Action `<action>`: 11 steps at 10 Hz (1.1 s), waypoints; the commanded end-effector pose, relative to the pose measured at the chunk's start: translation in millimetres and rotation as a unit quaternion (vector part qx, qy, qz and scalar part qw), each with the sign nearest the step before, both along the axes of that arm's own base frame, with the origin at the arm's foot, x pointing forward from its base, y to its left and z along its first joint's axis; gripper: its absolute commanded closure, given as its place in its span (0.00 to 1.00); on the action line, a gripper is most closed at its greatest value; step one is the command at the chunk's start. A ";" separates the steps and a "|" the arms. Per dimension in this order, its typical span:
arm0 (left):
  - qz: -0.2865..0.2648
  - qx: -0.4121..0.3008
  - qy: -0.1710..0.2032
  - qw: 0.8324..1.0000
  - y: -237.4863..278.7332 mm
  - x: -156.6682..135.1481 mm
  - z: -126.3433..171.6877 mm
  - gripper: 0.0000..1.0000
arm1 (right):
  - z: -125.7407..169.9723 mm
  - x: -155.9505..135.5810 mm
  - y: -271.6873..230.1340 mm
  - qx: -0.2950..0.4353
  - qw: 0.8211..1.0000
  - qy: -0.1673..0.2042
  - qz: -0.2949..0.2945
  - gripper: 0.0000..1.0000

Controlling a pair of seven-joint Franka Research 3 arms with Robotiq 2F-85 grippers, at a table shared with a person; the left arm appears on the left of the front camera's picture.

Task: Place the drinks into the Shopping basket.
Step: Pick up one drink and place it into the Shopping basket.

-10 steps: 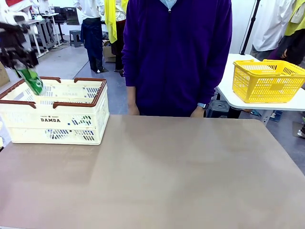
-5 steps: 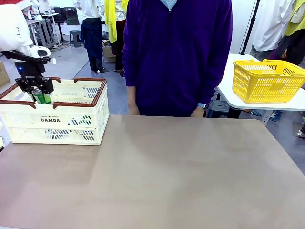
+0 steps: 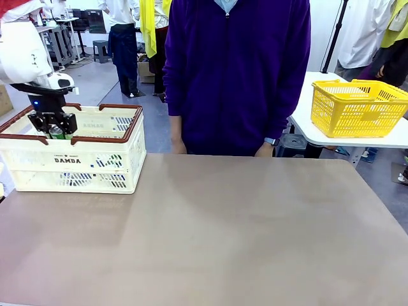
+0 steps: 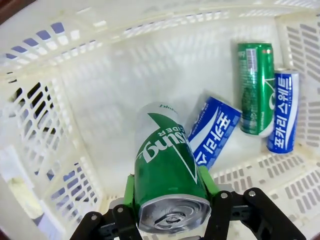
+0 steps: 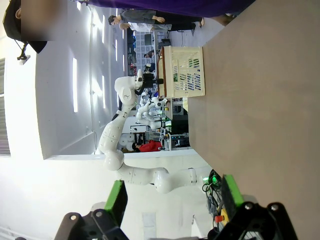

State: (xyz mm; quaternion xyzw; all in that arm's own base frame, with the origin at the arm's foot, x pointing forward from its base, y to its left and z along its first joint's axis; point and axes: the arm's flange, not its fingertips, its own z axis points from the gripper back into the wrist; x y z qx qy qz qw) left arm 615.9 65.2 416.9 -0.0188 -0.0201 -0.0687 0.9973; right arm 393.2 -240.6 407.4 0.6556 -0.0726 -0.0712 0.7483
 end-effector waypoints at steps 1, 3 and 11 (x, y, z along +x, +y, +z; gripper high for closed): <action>0.017 -0.008 -0.010 1.000 1.8 5.8 8.2 0.76 | 5.3 -0.4 -0.7 -0.001 1.000 0.010 0.004 0.00; 0.020 0.003 -0.006 1.000 1.8 6.6 6.0 0.00 | 5.3 -0.4 -0.7 -0.001 1.000 0.010 0.004 0.00; 0.007 -0.127 -0.020 0.992 54.6 -105.8 91.0 0.00 | 5.3 -0.4 -0.7 -0.001 1.000 0.010 0.004 0.00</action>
